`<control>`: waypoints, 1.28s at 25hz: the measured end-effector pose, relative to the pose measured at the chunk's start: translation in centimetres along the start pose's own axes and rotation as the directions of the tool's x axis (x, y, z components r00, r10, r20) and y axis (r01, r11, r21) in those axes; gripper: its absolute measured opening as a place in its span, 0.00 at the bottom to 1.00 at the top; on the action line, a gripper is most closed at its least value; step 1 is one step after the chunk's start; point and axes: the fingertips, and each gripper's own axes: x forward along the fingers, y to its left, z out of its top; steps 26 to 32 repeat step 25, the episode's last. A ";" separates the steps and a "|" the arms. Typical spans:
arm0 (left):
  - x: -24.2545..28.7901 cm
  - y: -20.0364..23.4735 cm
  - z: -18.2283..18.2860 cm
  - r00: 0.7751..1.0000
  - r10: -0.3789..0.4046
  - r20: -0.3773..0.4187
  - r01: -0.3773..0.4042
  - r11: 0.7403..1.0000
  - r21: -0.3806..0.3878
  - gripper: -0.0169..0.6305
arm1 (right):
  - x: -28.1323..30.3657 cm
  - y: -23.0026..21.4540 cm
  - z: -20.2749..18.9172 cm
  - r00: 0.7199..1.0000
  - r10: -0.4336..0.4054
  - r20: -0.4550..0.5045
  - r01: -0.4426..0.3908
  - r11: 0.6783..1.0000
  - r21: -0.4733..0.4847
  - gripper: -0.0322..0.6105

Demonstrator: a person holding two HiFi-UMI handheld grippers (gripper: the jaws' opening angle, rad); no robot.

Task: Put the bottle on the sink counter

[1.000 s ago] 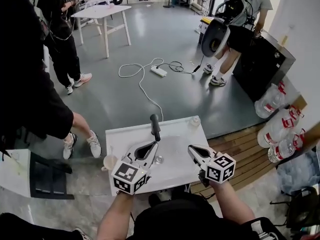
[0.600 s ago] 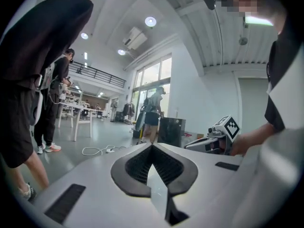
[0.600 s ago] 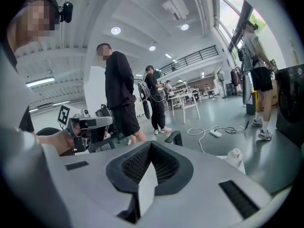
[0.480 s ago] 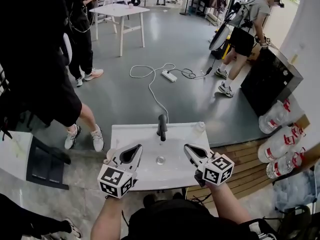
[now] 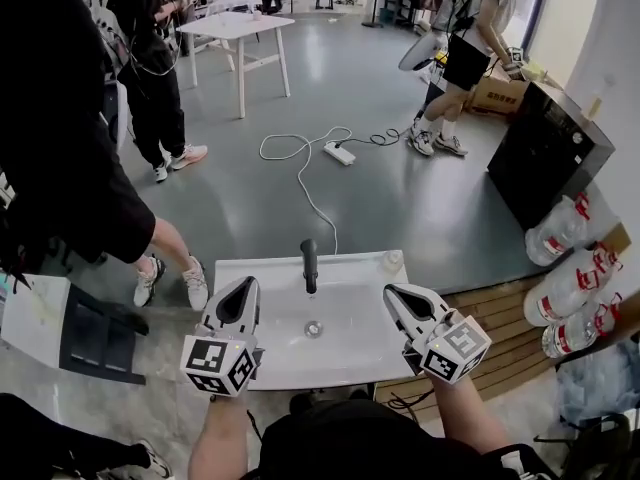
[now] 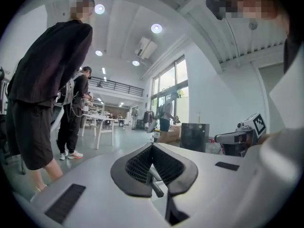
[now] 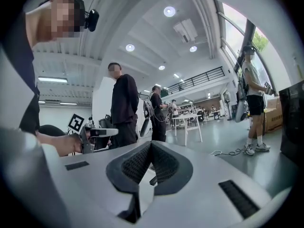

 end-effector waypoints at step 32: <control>2.7 -3.7 0.2 0.998 -0.053 -0.035 0.054 0.998 0.045 0.04 | -0.8 -2.1 -2.1 1.000 0.008 -0.019 -0.008 1.000 0.019 0.07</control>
